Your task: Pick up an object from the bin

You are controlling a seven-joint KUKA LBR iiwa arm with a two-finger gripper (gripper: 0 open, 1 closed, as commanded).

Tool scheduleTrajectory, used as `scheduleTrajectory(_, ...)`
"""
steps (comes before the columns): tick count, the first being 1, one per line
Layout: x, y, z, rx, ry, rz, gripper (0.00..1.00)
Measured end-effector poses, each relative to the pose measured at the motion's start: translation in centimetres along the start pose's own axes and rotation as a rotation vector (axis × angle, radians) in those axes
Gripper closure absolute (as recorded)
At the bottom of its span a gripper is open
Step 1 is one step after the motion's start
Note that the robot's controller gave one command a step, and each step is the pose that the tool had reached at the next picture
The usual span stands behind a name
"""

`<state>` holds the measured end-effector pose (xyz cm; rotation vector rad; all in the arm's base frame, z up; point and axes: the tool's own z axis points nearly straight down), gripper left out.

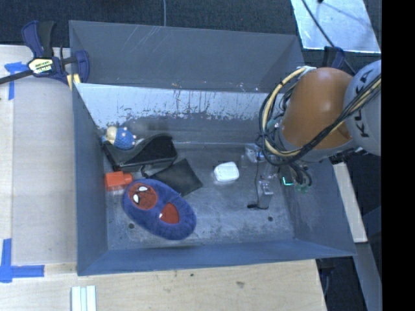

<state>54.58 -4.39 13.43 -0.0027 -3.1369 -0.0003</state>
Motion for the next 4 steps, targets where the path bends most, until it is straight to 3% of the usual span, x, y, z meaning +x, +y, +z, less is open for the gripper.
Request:
scheduleTrajectory(1,-4.6,4.2,0.5,-0.001,-0.011,-0.076,0.00)
scheduleTrajectory(2,-5.7,2.3,6.7,0.001,-0.003,-0.099,0.00)
scheduleTrajectory(3,-5.9,2.4,6.2,0.001,-0.010,-0.101,1.00)
scheduleTrajectory(4,-4.6,-1.8,-11.0,0.003,-0.017,-0.102,1.00)
